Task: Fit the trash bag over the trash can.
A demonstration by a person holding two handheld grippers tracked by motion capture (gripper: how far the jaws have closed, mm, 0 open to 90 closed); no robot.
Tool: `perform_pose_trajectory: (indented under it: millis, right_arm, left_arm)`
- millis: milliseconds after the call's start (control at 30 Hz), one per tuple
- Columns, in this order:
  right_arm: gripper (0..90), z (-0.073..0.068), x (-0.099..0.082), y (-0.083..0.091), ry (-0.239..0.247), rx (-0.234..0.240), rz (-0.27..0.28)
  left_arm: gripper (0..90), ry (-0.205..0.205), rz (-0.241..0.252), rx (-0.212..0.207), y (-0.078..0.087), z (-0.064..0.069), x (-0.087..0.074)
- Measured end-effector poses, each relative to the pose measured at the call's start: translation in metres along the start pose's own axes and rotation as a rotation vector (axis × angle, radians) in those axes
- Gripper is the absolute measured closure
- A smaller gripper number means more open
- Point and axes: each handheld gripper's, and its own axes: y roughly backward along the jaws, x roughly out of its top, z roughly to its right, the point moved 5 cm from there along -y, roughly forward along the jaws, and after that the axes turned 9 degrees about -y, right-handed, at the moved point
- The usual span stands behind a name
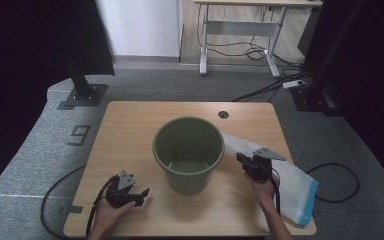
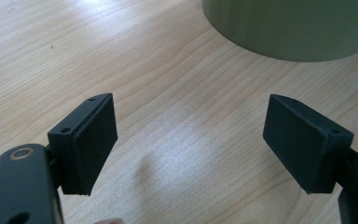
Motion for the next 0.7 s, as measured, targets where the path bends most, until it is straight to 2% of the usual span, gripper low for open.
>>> perform_pose_trajectory:
  millis: [133,267,533,700]
  right_arm:
    - [88.9,0.001,0.019,0.018,-0.067,0.039,0.102]
    - [88.9,0.000,0.032,0.030,-0.082,0.053,0.171]
    - [88.9,0.006,0.059,0.051,-0.137,0.050,0.284]
    - [88.9,-0.003,0.075,0.061,-0.132,0.044,0.337]
  left_arm:
    - [17.3,0.009,-0.009,0.005,-0.001,-0.002,-0.002]
    - [17.3,0.007,-0.014,0.006,-0.001,-0.001,-0.003]
    - [17.3,0.033,-0.016,0.006,0.001,-0.007,-0.007]
    - [17.3,0.041,-0.018,0.002,0.000,-0.008,-0.009]
